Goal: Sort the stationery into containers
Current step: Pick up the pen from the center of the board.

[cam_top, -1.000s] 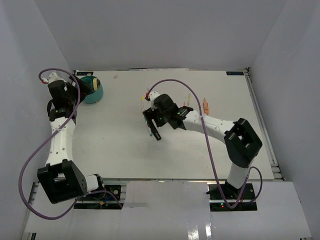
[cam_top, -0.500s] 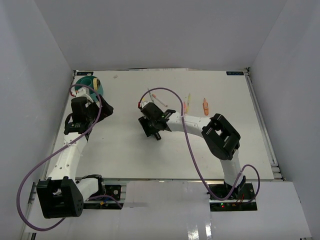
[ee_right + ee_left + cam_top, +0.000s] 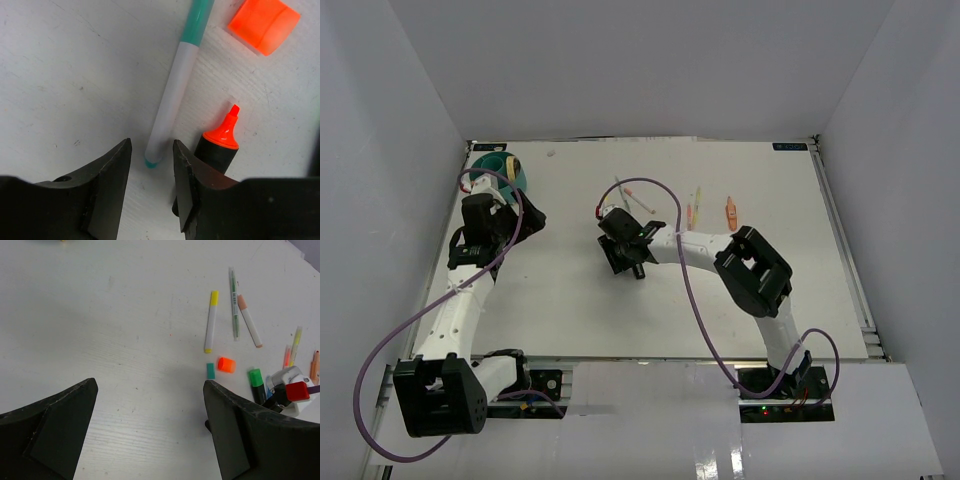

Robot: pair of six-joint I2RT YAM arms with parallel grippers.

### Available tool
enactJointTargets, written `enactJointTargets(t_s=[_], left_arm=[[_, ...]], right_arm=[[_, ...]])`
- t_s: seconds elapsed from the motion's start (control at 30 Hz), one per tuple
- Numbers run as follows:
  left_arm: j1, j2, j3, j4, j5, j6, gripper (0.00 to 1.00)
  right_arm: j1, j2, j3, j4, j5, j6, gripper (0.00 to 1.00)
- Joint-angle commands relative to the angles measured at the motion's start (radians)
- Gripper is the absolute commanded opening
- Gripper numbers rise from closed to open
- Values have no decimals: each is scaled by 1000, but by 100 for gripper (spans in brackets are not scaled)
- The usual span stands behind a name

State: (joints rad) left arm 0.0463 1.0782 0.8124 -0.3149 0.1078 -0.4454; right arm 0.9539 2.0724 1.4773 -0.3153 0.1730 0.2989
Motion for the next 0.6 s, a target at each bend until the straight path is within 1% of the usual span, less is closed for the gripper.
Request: enactJointTargets(t_s=[0.0, 0.07, 0.1, 0.17, 0.2, 0.23, 0.33, 0.37, 0.4, 0.47, 0.5, 0.57], left_arm=[[-2, -14, 2, -1, 1, 4, 98], [-2, -14, 1, -1, 7, 2, 98], [-2, -14, -1, -1, 12, -1, 98], [-2, -14, -1, 2, 33, -10, 98], [-2, -12, -1, 2, 44, -19, 98], [-2, -8, -1, 2, 70, -30, 98], [-2, 0, -1, 0, 137, -56, 98], [-2, 8, -1, 0, 163, -68, 98], [-3, 11, -2, 0, 215, -97, 98], [-6, 18, -4, 2, 262, -130, 98], [-11, 22, -5, 2, 280, -144, 98], [-29, 29, -9, 2, 326, -188, 98]], right_arm=[[2, 31, 32, -10, 29, 14, 45], [2, 43, 32, -10, 34, 16, 42], [3, 46, 31, -10, 36, 16, 38], [5, 43, 25, -8, 37, 14, 33], [3, 38, 15, 2, 45, 9, 28], [5, 22, -3, 21, 46, 0, 22], [11, -41, -44, 62, 34, -20, 15], [19, -64, -82, 82, 20, -27, 12], [25, -114, -104, 128, 13, -35, 11], [42, -170, -174, 179, -4, -53, 9], [45, -225, -199, 206, -12, -58, 9], [57, -280, -250, 297, -33, -70, 9]])
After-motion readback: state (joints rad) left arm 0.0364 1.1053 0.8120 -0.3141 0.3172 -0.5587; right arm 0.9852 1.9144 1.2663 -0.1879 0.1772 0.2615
